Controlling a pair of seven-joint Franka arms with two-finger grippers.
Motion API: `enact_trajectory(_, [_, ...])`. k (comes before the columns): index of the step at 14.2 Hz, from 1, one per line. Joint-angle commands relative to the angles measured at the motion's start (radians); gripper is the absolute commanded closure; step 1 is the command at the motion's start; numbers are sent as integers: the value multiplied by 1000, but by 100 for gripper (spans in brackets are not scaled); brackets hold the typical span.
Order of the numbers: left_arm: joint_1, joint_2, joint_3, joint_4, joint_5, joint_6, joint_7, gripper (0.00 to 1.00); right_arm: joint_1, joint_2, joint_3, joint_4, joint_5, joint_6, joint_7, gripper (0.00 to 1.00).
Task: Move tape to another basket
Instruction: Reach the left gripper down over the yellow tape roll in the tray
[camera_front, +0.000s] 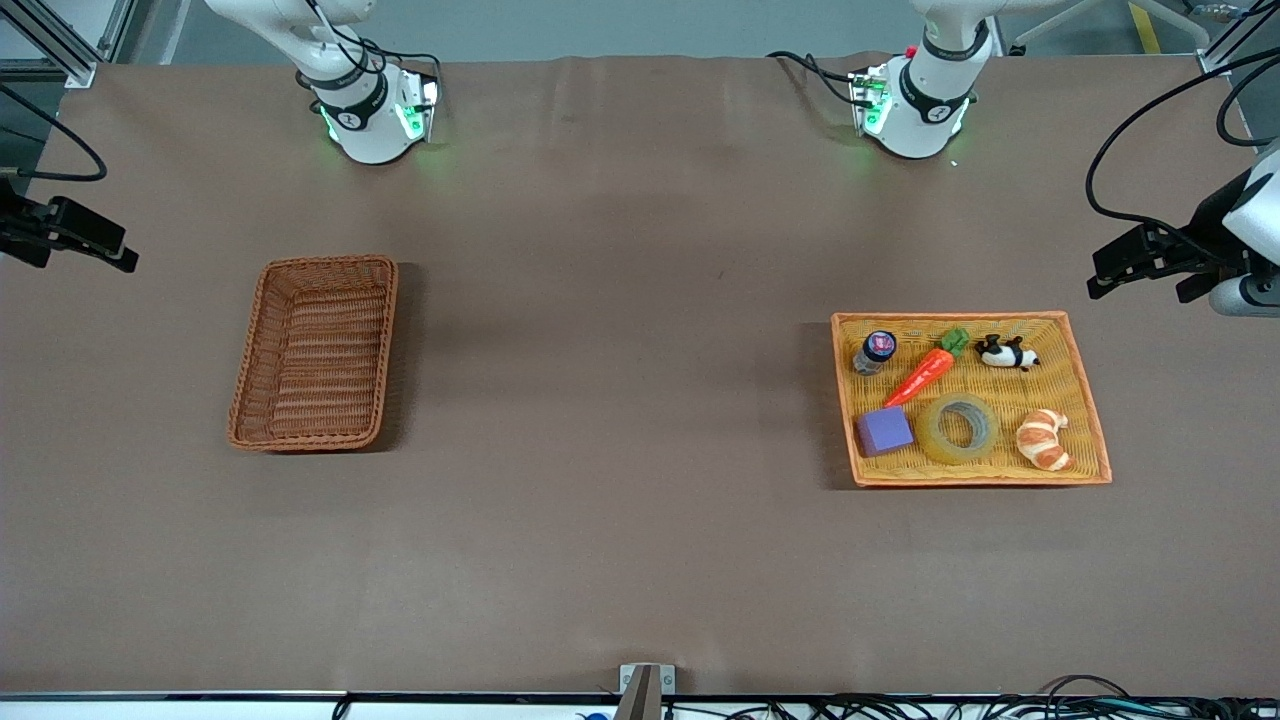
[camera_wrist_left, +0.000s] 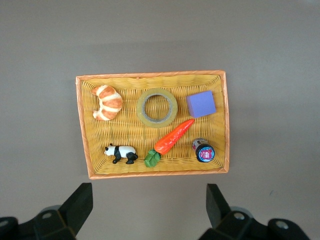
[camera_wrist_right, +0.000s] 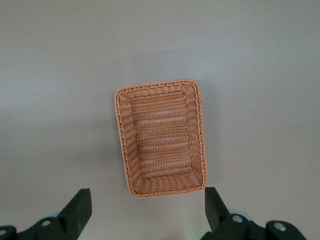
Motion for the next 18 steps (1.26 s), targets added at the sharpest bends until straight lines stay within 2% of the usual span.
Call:
enact_trajectory(1, [-2, -3, -10, 9, -3, 4, -9, 0, -7, -31, 4, -26, -2, 6, -8, 0])
enact_trajectory(14, [9, 15, -11, 3, -8, 6, -3, 0, -7, -27, 4, -29, 0, 0, -5, 0])
enact_trajectory(16, [12, 55, -11, -24, -6, 58, -3, 0, -6, -30, 4, -28, 0, -2, -2, 0])
enact_trajectory(18, [15, 75, -6, -99, -5, 172, -3, 0, -6, -31, 6, -29, 0, -5, 1, 0])
